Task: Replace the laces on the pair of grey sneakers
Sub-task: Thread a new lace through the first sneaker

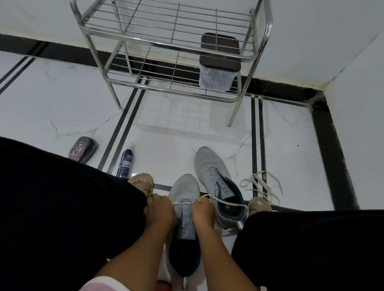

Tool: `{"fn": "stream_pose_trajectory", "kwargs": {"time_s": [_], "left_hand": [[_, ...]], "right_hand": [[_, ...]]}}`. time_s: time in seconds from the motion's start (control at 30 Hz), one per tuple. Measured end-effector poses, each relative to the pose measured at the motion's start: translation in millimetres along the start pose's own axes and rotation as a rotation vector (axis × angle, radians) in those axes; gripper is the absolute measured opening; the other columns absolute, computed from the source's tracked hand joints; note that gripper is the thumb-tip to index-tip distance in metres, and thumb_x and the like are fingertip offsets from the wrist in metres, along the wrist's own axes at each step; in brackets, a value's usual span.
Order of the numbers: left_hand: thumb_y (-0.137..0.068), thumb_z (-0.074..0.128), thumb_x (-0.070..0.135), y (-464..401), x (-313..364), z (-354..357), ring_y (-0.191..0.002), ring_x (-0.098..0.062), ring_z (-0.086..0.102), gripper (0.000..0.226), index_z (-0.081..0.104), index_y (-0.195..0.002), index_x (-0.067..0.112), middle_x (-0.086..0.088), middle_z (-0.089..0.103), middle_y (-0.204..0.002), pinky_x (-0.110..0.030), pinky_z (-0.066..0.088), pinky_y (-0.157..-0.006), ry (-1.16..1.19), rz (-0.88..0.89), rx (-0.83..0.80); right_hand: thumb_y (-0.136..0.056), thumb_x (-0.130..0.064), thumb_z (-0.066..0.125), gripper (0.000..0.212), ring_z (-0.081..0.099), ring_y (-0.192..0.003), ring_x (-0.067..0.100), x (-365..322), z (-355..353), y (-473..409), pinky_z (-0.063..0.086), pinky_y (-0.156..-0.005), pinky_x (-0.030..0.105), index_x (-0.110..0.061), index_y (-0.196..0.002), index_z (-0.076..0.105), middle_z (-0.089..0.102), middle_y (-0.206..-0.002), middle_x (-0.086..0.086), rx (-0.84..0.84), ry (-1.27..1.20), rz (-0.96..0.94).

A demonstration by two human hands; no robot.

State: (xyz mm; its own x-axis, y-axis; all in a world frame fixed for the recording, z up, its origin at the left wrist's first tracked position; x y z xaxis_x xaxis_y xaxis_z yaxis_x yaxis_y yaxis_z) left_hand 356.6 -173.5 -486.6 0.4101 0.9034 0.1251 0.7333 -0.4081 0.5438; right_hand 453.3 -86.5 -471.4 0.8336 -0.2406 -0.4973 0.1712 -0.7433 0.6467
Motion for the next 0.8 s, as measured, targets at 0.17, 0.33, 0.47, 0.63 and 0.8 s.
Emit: {"fn": "stream_pose_trajectory", "kwargs": {"time_s": [0.17, 0.33, 0.47, 0.63, 0.8], "left_hand": [[-0.088, 0.047, 0.031, 4.5, 11.6, -31.0, -0.118, -0.035, 0.048, 0.038, 0.064, -0.114, 0.008, -0.016, 0.055, -0.124, -0.040, 0.041, -0.096, 0.351, -0.120, -0.076], [-0.085, 0.044, 0.026, 11.2, 41.1, -105.3, -0.094, -0.030, 0.060, 0.030, 0.063, -0.094, 0.005, -0.013, 0.064, -0.100, -0.030, 0.044, -0.075, 0.442, 0.043, -0.159], [-0.075, 0.050, 0.037, 31.4, 64.3, -194.2, -0.086, -0.028, 0.059, 0.034, 0.064, -0.085, 0.008, -0.006, 0.060, -0.079, -0.032, 0.045, -0.073, 0.347, 0.229, -0.057], [-0.083, 0.056, 0.033, 69.3, 82.8, -297.7, -0.079, -0.022, 0.056, 0.023, 0.061, -0.070, 0.014, -0.004, 0.061, -0.082, -0.029, 0.043, -0.072, 0.102, 0.451, 0.078], [-0.086, 0.061, 0.027, 96.7, 83.1, -354.2, -0.075, -0.014, 0.059, 0.021, 0.064, -0.072, 0.012, 0.000, 0.067, -0.078, -0.025, 0.042, -0.070, 0.342, 0.571, -0.010]], "right_hand": [[-0.093, -0.011, 0.048, 0.024, 0.062, -0.097, 0.027, -24.5, -22.0, 7.8, 0.051, -0.083, 0.034, -0.014, -0.102, 0.070, 0.069, -0.109, 0.007, 0.038, -0.170, -0.121], [-0.093, -0.013, 0.048, 0.015, 0.062, -0.087, 0.018, -91.6, -71.9, 40.1, 0.048, -0.079, 0.031, -0.019, -0.084, 0.059, 0.069, -0.088, -0.005, 0.039, -0.302, -0.289], [-0.088, -0.017, 0.057, 0.013, 0.067, -0.092, 0.027, -159.4, -128.4, 71.8, 0.053, -0.086, 0.042, -0.021, -0.076, 0.061, 0.072, -0.094, 0.006, 0.093, -0.183, -0.540], [-0.093, -0.015, 0.060, 0.012, 0.072, -0.077, 0.017, -225.8, -207.2, 128.6, 0.056, -0.077, 0.032, -0.018, -0.081, 0.061, 0.068, -0.085, 0.001, 0.073, 0.146, -0.746], [-0.093, -0.008, 0.061, 0.005, 0.067, -0.068, 0.015, -254.6, -268.4, 166.5, 0.050, -0.048, 0.015, -0.010, -0.090, 0.064, 0.065, -0.084, 0.005, 0.089, -0.140, -0.845]]}}
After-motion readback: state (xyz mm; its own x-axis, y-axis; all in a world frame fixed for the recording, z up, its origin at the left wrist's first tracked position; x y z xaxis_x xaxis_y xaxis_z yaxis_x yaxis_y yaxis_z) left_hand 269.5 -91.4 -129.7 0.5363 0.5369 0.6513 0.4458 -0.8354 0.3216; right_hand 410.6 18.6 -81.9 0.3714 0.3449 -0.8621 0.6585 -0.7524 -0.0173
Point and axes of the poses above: each hand's wrist, its own y-axis away from the middle knuckle, its own z-axis out of the palm, x = y × z, the point moved 3 cm from there along -y, towards the middle knuckle
